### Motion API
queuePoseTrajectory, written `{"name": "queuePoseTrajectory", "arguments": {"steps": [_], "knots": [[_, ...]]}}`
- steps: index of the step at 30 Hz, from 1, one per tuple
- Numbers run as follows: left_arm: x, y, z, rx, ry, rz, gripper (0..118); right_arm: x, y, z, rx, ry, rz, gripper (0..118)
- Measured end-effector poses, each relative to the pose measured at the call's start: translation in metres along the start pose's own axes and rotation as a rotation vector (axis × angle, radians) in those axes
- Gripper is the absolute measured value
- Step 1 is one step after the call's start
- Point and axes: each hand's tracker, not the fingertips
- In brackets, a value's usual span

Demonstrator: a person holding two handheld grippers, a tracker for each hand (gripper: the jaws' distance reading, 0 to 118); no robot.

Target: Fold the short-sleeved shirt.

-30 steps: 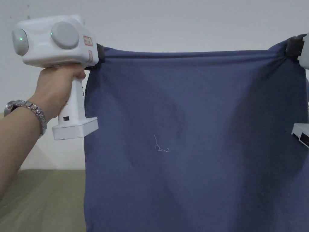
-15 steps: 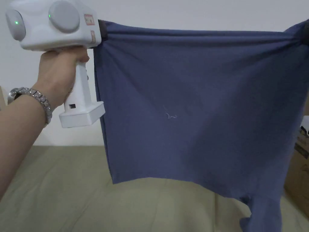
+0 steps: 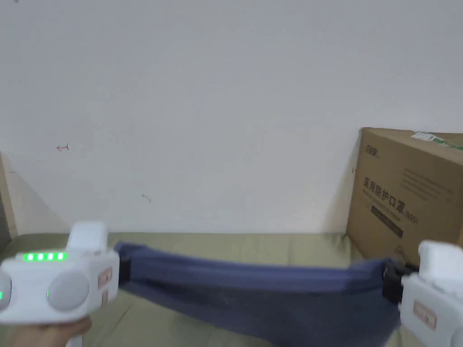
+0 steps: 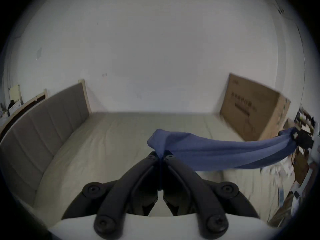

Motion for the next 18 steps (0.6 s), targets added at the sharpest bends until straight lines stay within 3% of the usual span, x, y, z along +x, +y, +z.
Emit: {"name": "queuePoseTrajectory", "arguments": {"steps": [10, 18], "knots": [[-0.022, -0.210, 0.076, -0.371, -0.024, 0.014, 3, 0.005, -0.185, 0.102, -0.368, -0.072, -0.097, 1], [-0.023, -0.292, 0.074, -0.616, -0.002, -0.018, 3, 0.013, -0.267, 0.112, -0.699, -0.099, -0.140, 1]]}}
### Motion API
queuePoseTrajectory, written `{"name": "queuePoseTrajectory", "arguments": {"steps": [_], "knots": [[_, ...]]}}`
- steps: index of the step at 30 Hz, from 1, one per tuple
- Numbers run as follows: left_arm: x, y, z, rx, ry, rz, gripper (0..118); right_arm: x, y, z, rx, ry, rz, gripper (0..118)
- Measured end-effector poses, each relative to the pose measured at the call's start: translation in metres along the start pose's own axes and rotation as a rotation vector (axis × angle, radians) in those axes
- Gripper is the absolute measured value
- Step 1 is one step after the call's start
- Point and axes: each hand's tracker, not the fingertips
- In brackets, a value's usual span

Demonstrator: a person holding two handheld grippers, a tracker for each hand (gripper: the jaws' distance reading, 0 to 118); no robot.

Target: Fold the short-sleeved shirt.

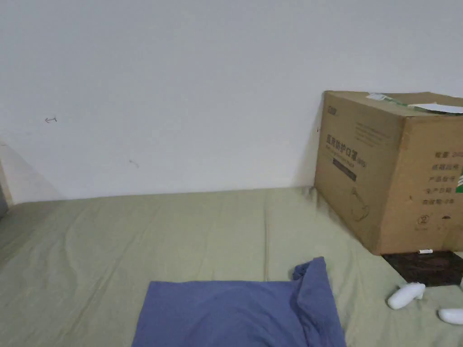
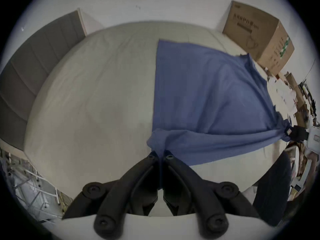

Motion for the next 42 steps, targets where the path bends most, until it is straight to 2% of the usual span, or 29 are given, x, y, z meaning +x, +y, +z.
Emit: {"name": "queuePoseTrajectory", "arguments": {"steps": [2, 6, 7, 8, 9, 10, 11, 12, 13, 15, 17, 20, 24, 25, 26, 27, 28, 29, 30, 31, 33, 35, 38, 41, 42], "knots": [[0.001, -0.008, -0.010, -0.044, -0.001, -0.023, 3, 0.002, -0.003, -0.003, -0.010, -0.009, 0.002, 1], [0.001, -0.015, -0.019, -0.018, 0.007, -0.020, 3, -0.001, -0.003, -0.010, -0.041, -0.024, 0.031, 2], [0.000, -0.013, -0.018, -0.006, 0.006, -0.009, 7, -0.003, -0.003, -0.011, -0.040, -0.028, 0.038, 6], [-0.001, -0.015, -0.014, 0.008, 0.004, 0.006, 15, -0.004, -0.004, -0.010, -0.035, -0.032, 0.041, 16], [-0.003, -0.015, -0.011, 0.022, -0.001, 0.014, 38, 0.000, -0.004, -0.006, -0.028, -0.037, 0.050, 48], [-0.008, -0.012, -0.004, 0.038, -0.039, 0.011, 66, 0.002, -0.003, -0.001, -0.009, -0.049, 0.062, 82], [-0.013, -0.008, 0.005, 0.041, -0.091, 0.014, 96, 0.007, 0.001, 0.006, 0.015, -0.042, 0.057, 104], [-0.016, -0.004, 0.016, 0.054, -0.127, 0.037, 117, 0.009, 0.007, 0.016, 0.057, -0.014, 0.036, 108], [-0.019, 0.004, 0.030, 0.099, -0.154, 0.057, 118, 0.014, 0.016, 0.031, 0.139, 0.024, -0.001, 108], [-0.018, 0.029, 0.063, 0.260, -0.150, 0.078, 116, 0.011, 0.045, 0.057, 0.259, 0.054, -0.016, 108], [-0.009, 0.060, 0.098, 0.414, -0.093, 0.083, 116, 0.000, 0.078, 0.089, 0.428, 0.049, 0.006, 108], [0.016, 0.105, 0.147, 0.646, -0.080, 0.080, 117, -0.027, 0.124, 0.132, 0.629, 0.071, 0.035, 108], [0.050, 0.154, 0.189, 0.860, -0.018, 0.047, 117, -0.062, 0.176, 0.170, 0.826, 0.078, 0.092, 108], [0.057, 0.163, 0.195, 0.885, 0.000, 0.037, 115, -0.068, 0.188, 0.174, 0.855, 0.074, 0.100, 108], [0.062, 0.172, 0.202, 0.913, 0.010, 0.025, 109, -0.072, 0.195, 0.180, 0.888, 0.111, 0.108, 106], [0.066, 0.177, 0.205, 0.933, 0.013, 0.019, 87, -0.074, 0.199, 0.184, 0.914, 0.139, 0.117, 94], [0.068, 0.185, 0.204, 0.943, 0.032, 0.016, 57, -0.078, 0.204, 0.188, 0.930, 0.149, 0.128, 75], [0.070, 0.192, 0.203, 0.946, 0.061, 0.026, 25, -0.083, 0.211, 0.187, 0.936, 0.133, 0.127, 43], [0.069, 0.200, 0.201, 0.943, 0.058, 0.033, 2, -0.086, 0.215, 0.185, 0.955, 0.106, 0.131, 0], [0.065, 0.206, 0.198, 0.948, 0.057, 0.048, 2, -0.088, 0.217, 0.183, 0.991, 0.056, 0.119, 0], [0.057, 0.223, 0.185, 0.876, -0.028, 0.057, 1, -0.087, 0.229, 0.172, 0.942, 0.114, 0.150, 0], [0.048, 0.240, 0.161, 0.803, -0.039, 0.086, 1, -0.086, 0.237, 0.151, 0.903, 0.108, 0.142, 0], [0.034, 0.264, 0.108, 0.671, -0.018, 0.083, 1, -0.079, 0.249, 0.113, 0.819, 0.087, 0.135, 0], [0.020, 0.283, 0.041, 0.502, -0.096, 0.126, 2, -0.070, 0.256, 0.067, 0.725, 0.087, 0.102, 0], [0.015, 0.288, 0.019, 0.471, -0.091, 0.150, 13, -0.067, 0.258, 0.051, 0.698, 0.075, 0.104, 0]]}}
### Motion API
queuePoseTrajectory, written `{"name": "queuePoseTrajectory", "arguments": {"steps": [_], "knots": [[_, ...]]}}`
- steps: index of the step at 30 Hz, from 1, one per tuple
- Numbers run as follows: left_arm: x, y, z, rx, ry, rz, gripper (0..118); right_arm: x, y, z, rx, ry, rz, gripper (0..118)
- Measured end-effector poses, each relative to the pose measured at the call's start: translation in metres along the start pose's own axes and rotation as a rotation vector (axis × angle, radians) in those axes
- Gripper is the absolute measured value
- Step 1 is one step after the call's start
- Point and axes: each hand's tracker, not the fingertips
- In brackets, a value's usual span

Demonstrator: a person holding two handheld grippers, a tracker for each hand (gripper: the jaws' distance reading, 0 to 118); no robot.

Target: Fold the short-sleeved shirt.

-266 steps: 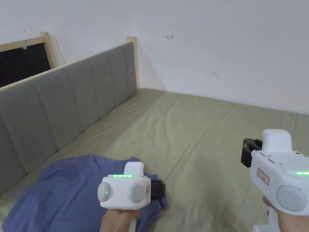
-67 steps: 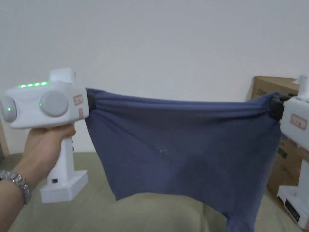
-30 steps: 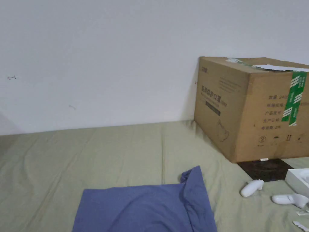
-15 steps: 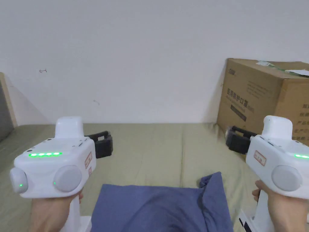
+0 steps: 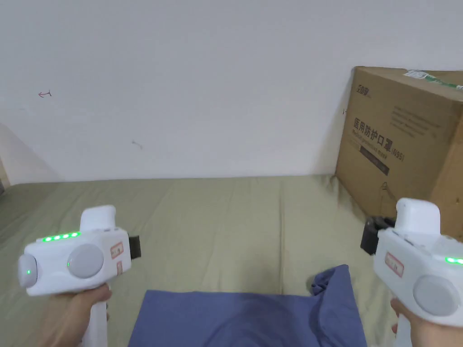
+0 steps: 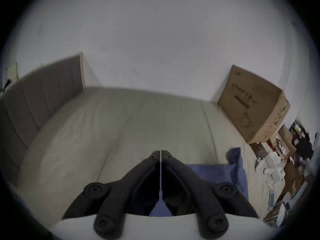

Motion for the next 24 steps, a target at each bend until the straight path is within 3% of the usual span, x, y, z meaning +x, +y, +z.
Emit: {"name": "queuePoseTrajectory", "arguments": {"steps": [1, 2, 3, 4, 5, 6, 13, 16, 19, 20, 21, 22, 23, 24], "knots": [[-0.006, -0.005, -0.023, -0.042, 0.013, 0.009, 34, 0.004, -0.010, -0.013, -0.029, -0.012, 0.005, 0], [-0.010, -0.011, -0.045, -0.092, 0.026, 0.015, 69, 0.008, -0.021, -0.028, -0.062, -0.018, 0.006, 0], [-0.016, -0.015, -0.067, -0.145, 0.027, 0.023, 114, 0.012, -0.029, -0.039, -0.093, -0.021, 0.008, 0], [-0.020, -0.021, -0.091, -0.220, 0.027, 0.033, 117, 0.016, -0.039, -0.052, -0.127, -0.034, 0.009, 0], [-0.024, -0.029, -0.113, -0.287, 0.028, 0.037, 110, 0.020, -0.049, -0.064, -0.155, -0.048, 0.009, 0], [-0.026, -0.029, -0.121, -0.246, 0.039, 0.024, 109, 0.023, -0.057, -0.073, -0.176, -0.058, 0.009, 0], [-0.025, -0.072, -0.207, -0.394, 0.125, -0.026, 110, 0.036, -0.100, -0.115, -0.270, -0.083, 0.011, 0], [-0.020, -0.080, -0.219, -0.413, 0.138, -0.041, 92, 0.037, -0.109, -0.123, -0.297, -0.080, 0.027, 0], [-0.015, -0.083, -0.213, -0.384, 0.175, -0.073, 82, 0.040, -0.111, -0.132, -0.321, -0.087, 0.029, 2], [-0.014, -0.083, -0.209, -0.374, 0.159, -0.081, 71, 0.043, -0.110, -0.136, -0.332, -0.087, 0.019, 20], [-0.012, -0.083, -0.206, -0.364, 0.159, -0.097, 51, 0.046, -0.109, -0.141, -0.342, -0.089, 0.005, 66], [-0.009, -0.082, -0.204, -0.351, 0.178, -0.144, 33, 0.049, -0.108, -0.150, -0.370, -0.101, -0.014, 99], [-0.010, -0.081, -0.201, -0.342, 0.170, -0.164, 7, 0.048, -0.107, -0.160, -0.415, -0.103, -0.030, 109], [-0.012, -0.081, -0.198, -0.341, 0.158, -0.160, 5, 0.048, -0.104, -0.166, -0.396, -0.105, -0.025, 109]]}}
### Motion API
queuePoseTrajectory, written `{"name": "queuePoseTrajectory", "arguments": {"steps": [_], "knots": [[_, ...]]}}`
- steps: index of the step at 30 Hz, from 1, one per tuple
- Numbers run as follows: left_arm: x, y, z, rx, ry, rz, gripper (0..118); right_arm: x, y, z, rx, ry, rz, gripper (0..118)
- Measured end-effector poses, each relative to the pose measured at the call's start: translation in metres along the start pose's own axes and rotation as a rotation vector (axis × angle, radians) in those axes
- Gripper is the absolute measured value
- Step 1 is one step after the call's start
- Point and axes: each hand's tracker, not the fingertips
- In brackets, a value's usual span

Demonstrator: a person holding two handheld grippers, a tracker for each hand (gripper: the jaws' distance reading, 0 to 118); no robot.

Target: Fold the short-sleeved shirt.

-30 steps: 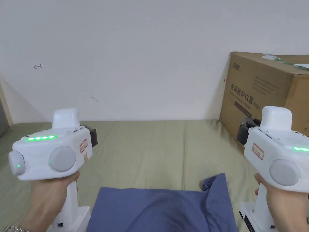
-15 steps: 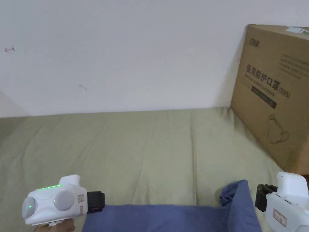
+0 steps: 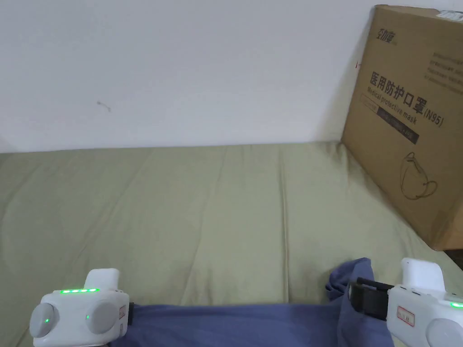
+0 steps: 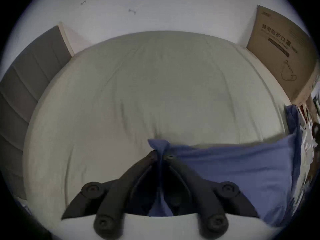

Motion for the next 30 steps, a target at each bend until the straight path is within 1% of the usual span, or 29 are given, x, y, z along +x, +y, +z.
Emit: {"name": "queuePoseTrajectory", "arguments": {"steps": [2, 5, 8, 10, 11, 12, 13, 15, 16, 17, 18, 19, 20, 21, 23, 25, 28, 30], "knots": [[-0.005, 0.000, 0.005, 0.007, -0.013, 0.015, 5, -0.006, 0.010, -0.014, -0.013, -0.021, 0.008, 109], [-0.008, 0.001, 0.006, 0.004, -0.033, 0.069, 5, -0.018, 0.021, -0.044, -0.108, -0.053, 0.042, 107], [-0.005, 0.001, 0.005, 0.006, -0.031, 0.080, 5, -0.035, 0.018, -0.068, -0.201, -0.064, 0.098, 86], [-0.003, 0.000, 0.004, 0.003, -0.027, 0.073, 5, -0.042, 0.011, -0.077, -0.248, -0.092, 0.136, 59], [-0.003, 0.000, 0.004, 0.002, -0.025, 0.071, 5, -0.041, 0.008, -0.080, -0.251, -0.098, 0.135, 39], [-0.003, 0.001, 0.005, 0.002, -0.025, 0.074, 5, -0.039, 0.006, -0.081, -0.249, -0.096, 0.128, 17], [-0.004, 0.002, 0.007, 0.003, -0.028, 0.081, 5, -0.034, 0.005, -0.077, -0.239, -0.093, 0.109, 10], [-0.007, 0.002, 0.012, 0.006, -0.046, 0.103, 5, -0.020, 0.004, -0.062, -0.175, -0.058, 0.038, 7], [-0.007, 0.002, 0.015, 0.010, -0.049, 0.110, 5, -0.015, 0.005, -0.055, -0.152, -0.016, 0.031, 6], [-0.007, 0.003, 0.019, 0.014, -0.054, 0.119, 5, -0.011, 0.006, -0.048, -0.149, 0.000, 0.041, 4], [-0.008, 0.003, 0.024, 0.017, -0.057, 0.124, 5, -0.008, 0.007, -0.041, -0.145, -0.012, 0.055, 3], [-0.007, 0.004, 0.031, 0.026, -0.064, 0.133, 5, -0.005, 0.007, -0.028, -0.118, 0.008, 0.066, 3], [-0.007, 0.004, 0.039, 0.038, -0.070, 0.144, 5, 0.000, 0.010, -0.016, -0.093, 0.064, 0.056, 3], [-0.008, 0.004, 0.048, 0.050, -0.069, 0.149, 5, 0.004, 0.012, -0.004, -0.077, 0.091, 0.047, 3], [-0.014, 0.004, 0.069, 0.079, -0.084, 0.164, 5, 0.011, 0.016, 0.028, -0.037, 0.150, 0.000, 3], [-0.022, 0.004, 0.095, 0.116, -0.099, 0.191, 5, 0.021, 0.022, 0.057, 0.001, 0.179, -0.044, 3], [-0.039, 0.004, 0.146, 0.189, -0.151, 0.253, 5, 0.029, 0.034, 0.112, 0.091, 0.208, -0.034, 3], [-0.047, 0.006, 0.187, 0.255, -0.179, 0.259, 5, 0.033, 0.044, 0.150, 0.152, 0.234, -0.024, 3]]}}
